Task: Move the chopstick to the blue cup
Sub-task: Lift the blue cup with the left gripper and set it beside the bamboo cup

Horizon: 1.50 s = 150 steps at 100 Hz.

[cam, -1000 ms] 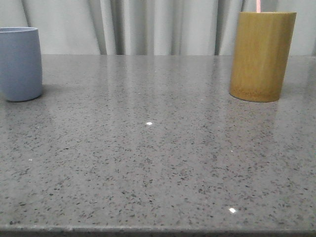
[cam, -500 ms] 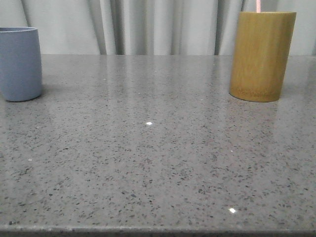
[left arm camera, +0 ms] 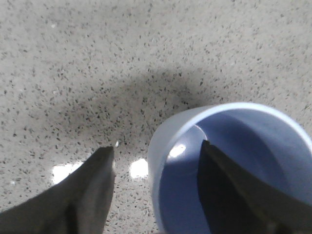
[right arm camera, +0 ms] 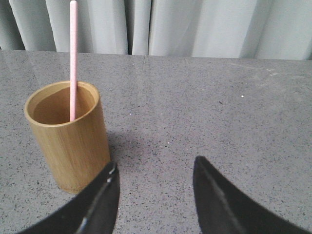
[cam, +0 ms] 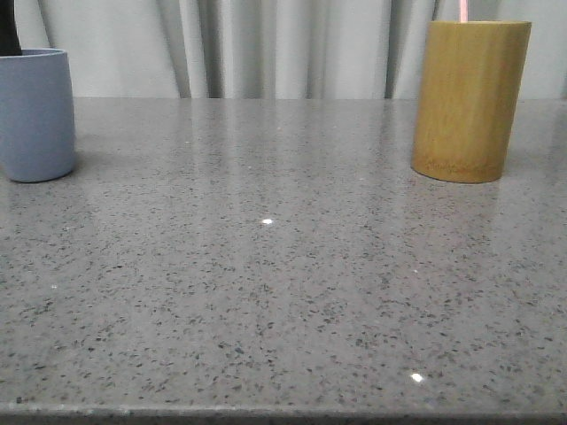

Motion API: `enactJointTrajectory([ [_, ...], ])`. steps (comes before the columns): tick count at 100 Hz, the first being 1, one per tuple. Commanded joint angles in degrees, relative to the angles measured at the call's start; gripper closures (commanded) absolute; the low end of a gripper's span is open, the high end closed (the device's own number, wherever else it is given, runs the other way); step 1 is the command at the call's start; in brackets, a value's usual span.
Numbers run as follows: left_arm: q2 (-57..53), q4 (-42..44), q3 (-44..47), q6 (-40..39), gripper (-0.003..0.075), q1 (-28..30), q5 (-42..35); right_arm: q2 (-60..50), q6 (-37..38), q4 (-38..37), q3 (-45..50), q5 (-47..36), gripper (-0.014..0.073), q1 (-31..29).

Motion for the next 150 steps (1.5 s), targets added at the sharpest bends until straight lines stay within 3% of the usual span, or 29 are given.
enactJointTrajectory([
  [1, -1.6, -1.3, -2.0, 0.1, 0.0366, -0.3, -0.2, 0.3, -0.2, -0.2, -2.0, -4.6, 0.0222, -0.3],
  [19, -0.9, -1.3, -2.0, 0.0, 0.0469, -0.3, 0.3, 0.3, -0.2, -0.2, -2.0, -4.6, 0.0222, -0.3],
  [45, -0.9, -1.3, -2.1, 0.0, 0.0741, -0.3, 0.3, 0.3, -0.2, -0.2, -2.0, -4.6, 0.0222, -0.3],
  [70, -0.9, -6.5, -7.2, 0.0, 0.0739, -1.2, 1.4, 0.3, -0.2, -0.2, -2.0, -4.6, 0.0222, -0.3],
  [123, 11.0, -7.1, -21.9, -1.9, 0.0739, -20.2, 3.3, 0.3, -0.2, -0.2, -1.9, -4.6, 0.0222, -0.3],
  [150, 15.7, -7.9, -26.5, -3.1, 0.0739, -24.1, 2.9, 0.3, -0.2, -0.2, -1.9, -4.6, 0.0222, -0.3],
])
